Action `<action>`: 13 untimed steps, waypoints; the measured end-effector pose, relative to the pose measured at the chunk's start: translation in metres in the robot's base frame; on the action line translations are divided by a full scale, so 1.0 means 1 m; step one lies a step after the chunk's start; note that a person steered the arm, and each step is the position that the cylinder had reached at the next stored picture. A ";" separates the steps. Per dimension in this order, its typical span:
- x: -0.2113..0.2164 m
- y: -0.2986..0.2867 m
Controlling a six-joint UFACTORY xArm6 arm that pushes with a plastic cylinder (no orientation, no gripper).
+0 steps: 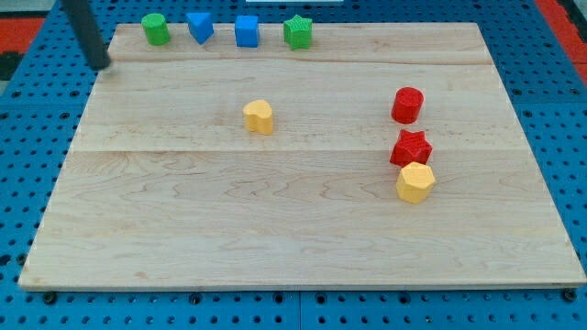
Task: Push the green circle towards the top left side of the heart
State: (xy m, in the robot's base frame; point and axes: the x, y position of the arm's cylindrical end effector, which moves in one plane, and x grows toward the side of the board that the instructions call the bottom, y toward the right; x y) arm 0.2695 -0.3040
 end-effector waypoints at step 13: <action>-0.034 0.187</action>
State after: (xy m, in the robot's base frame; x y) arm 0.2353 -0.1171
